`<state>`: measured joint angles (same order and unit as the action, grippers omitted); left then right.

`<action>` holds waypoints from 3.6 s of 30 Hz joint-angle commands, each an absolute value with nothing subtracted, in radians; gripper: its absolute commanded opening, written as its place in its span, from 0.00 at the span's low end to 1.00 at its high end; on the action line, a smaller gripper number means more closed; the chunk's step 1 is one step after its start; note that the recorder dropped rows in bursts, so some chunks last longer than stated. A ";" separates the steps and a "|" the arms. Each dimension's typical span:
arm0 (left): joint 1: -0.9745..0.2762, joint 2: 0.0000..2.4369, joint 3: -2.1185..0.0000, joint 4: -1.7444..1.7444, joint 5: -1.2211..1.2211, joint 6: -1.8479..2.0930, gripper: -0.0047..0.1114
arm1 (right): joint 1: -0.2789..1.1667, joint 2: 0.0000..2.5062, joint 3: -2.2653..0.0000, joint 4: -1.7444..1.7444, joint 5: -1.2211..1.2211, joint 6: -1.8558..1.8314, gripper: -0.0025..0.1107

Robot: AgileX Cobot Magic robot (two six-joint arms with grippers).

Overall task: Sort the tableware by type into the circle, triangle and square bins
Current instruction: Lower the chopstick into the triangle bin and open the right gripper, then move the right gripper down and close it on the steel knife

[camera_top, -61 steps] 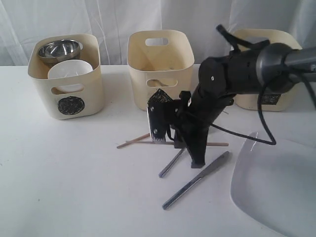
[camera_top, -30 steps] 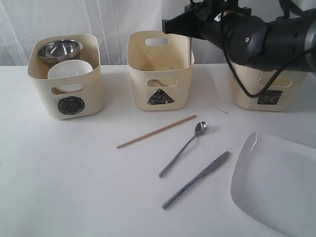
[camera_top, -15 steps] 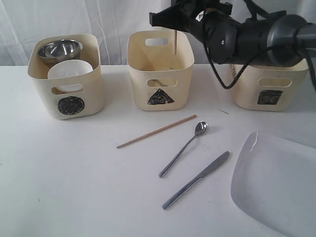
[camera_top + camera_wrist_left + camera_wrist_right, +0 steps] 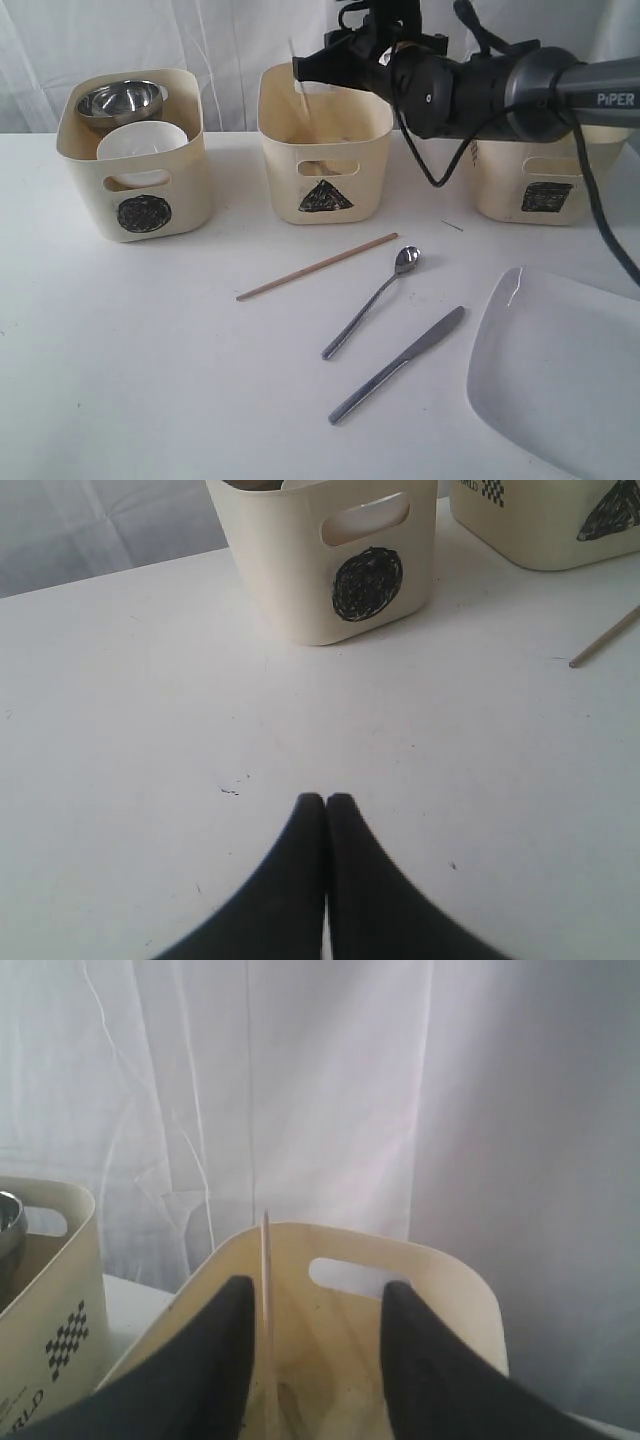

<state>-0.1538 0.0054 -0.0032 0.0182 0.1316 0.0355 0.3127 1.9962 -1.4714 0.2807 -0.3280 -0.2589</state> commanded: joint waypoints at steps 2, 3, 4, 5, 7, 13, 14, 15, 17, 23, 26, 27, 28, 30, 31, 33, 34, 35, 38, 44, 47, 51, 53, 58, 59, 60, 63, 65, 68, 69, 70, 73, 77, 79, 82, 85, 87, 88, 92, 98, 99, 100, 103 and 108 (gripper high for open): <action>-0.152 0.000 0.000 0.017 0.135 0.034 0.04 | 0.308 1.922 -1.476 0.276 -0.157 -0.388 0.37; -0.152 0.000 0.000 0.017 0.135 0.034 0.04 | 0.308 1.907 -1.474 0.274 -0.111 -0.427 0.37; -0.152 0.000 0.000 0.017 0.135 0.034 0.04 | 0.308 1.883 -1.470 0.273 -0.042 -0.487 0.37; -0.152 0.000 0.000 0.017 0.135 0.034 0.04 | 0.308 1.864 -1.461 0.273 0.000 -0.523 0.37; -0.152 0.000 0.000 0.017 0.135 0.034 0.04 | 0.308 1.811 -1.435 0.264 0.110 -0.594 0.37; -0.152 0.000 0.000 0.017 0.135 0.034 0.04 | 0.310 1.683 -1.384 0.208 0.611 -0.829 0.37; -0.152 0.000 0.000 0.017 0.135 0.034 0.04 | 0.314 1.675 -1.382 0.204 0.712 -0.878 0.37; -0.152 0.000 0.000 0.017 0.135 0.034 0.04 | 0.320 1.667 -1.376 0.195 0.810 -0.948 0.37; -0.152 0.000 0.000 0.017 0.135 0.034 0.04 | 0.320 1.665 -1.371 0.185 0.963 -1.078 0.37; -0.152 0.000 0.000 0.017 0.135 0.034 0.04 | 0.379 1.700 -1.371 0.133 1.135 -1.312 0.37; -0.152 0.000 0.000 0.017 0.135 0.034 0.04 | 0.413 1.727 -1.371 0.129 1.140 -1.348 0.37; -0.152 0.000 0.000 0.017 0.135 0.034 0.04 | 0.423 1.738 -1.371 0.126 1.150 -1.348 0.37; -0.152 0.000 0.000 0.017 0.135 0.034 0.04 | 0.434 1.753 -1.371 0.120 1.168 -1.348 0.37; -0.152 0.000 0.000 0.017 0.135 0.034 0.04 | 0.454 1.779 -1.371 0.105 1.193 -1.348 0.37; -0.152 0.000 0.000 0.017 0.135 0.034 0.04 | 0.463 1.794 -1.371 0.097 1.197 -1.348 0.37; -0.152 0.000 0.000 0.017 0.135 0.034 0.04 | 0.478 1.821 -1.371 0.076 1.197 -1.348 0.37; -0.152 0.000 0.000 0.017 0.135 0.034 0.04 | 0.486 1.832 -1.371 0.068 1.197 -1.348 0.37; -0.152 0.000 0.000 0.017 0.135 0.034 0.04 | 0.490 1.841 -1.368 0.058 1.197 -1.348 0.37; -0.152 0.000 0.000 0.017 0.135 0.034 0.04 | 0.498 1.858 -1.338 0.025 1.171 -1.348 0.37; -0.152 0.000 0.000 0.017 0.135 0.034 0.04 | 0.498 1.862 -1.223 -0.008 0.999 -1.324 0.40; -0.152 0.000 0.000 0.017 0.135 0.034 0.04 | 0.498 1.862 -1.178 -0.013 0.899 -1.324 0.43; -0.152 0.000 0.000 0.017 0.135 0.034 0.04 | 0.498 1.863 -1.141 -0.022 0.820 -1.338 0.43; -0.152 0.000 0.000 0.017 0.135 0.034 0.04 | 0.498 1.863 -1.134 -0.023 0.813 -1.359 0.43; -0.152 0.000 0.000 0.017 0.135 0.034 0.04 | 0.498 1.864 -1.127 -0.026 0.797 -1.369 0.43; -0.152 0.000 0.000 0.017 0.135 0.034 0.04 | 0.498 1.864 -1.127 -0.026 0.792 -1.369 0.43; -0.152 0.000 0.000 0.017 0.135 0.034 0.04 | 0.498 1.864 -1.127 -0.026 0.787 -1.371 0.43; -0.152 0.000 0.000 0.017 0.135 0.034 0.04 | 0.498 1.864 -1.127 -0.026 0.787 -1.394 0.43; -0.152 0.000 0.000 0.017 0.135 0.034 0.04 | 0.498 1.864 -1.127 -0.026 0.787 -1.394 0.43; -0.152 0.000 0.000 0.017 0.135 0.034 0.04 | 0.499 1.869 -1.127 -0.026 0.794 -1.394 0.43; -0.152 0.000 0.000 0.017 0.135 0.034 0.04 | 0.500 1.875 -1.127 -0.026 0.799 -1.396 0.43; -0.152 0.000 0.000 0.017 0.135 0.034 0.04 | 0.500 1.877 -1.127 -0.026 0.799 -1.396 0.43; -0.152 0.000 0.000 0.017 0.135 0.034 0.04 | 0.506 1.896 -1.127 -0.028 0.803 -1.396 0.43; -0.152 0.000 0.000 0.017 0.135 0.034 0.04 | 0.517 1.914 -1.127 -0.030 0.803 -1.413 0.43; -0.152 0.000 0.000 0.017 0.135 0.034 0.04 | 0.522 1.920 -1.127 -0.030 0.801 -1.413 0.43; -0.152 0.000 0.000 0.017 0.135 0.034 0.04 | 0.527 1.931 -1.127 -0.030 0.798 -1.413 0.43; -0.152 0.000 0.000 0.017 0.135 0.034 0.04 | 0.527 1.936 -1.127 -0.030 0.798 -1.413 0.43; -0.152 0.000 0.000 0.017 0.135 0.034 0.04 | 0.527 1.936 -1.127 -0.030 0.801 -1.413 0.42; -0.152 0.000 0.000 0.017 0.135 0.034 0.04 | 0.527 1.937 -1.127 -0.030 0.804 -1.406 0.42; -0.152 0.000 0.000 0.017 0.135 0.034 0.04 | 0.527 1.939 -1.127 -0.030 0.804 -1.399 0.38; -0.152 0.000 0.000 0.017 0.135 0.034 0.04 | 0.527 1.948 -1.127 0.000 0.763 -1.399 0.07; -0.152 0.000 0.000 0.017 0.135 0.034 0.04 | 0.527 1.948 -1.127 0.008 0.733 -1.399 0.04; -0.152 0.000 0.000 0.017 0.135 0.034 0.04 | 0.527 1.948 -1.127 0.013 0.708 -1.392 0.02; -0.152 0.000 0.000 0.017 0.135 0.034 0.04 | 0.527 1.948 -1.127 0.069 0.630 -1.341 0.02; -0.152 0.000 0.000 0.017 0.135 0.034 0.04 | 0.527 1.904 -1.127 0.278 0.597 -1.297 0.02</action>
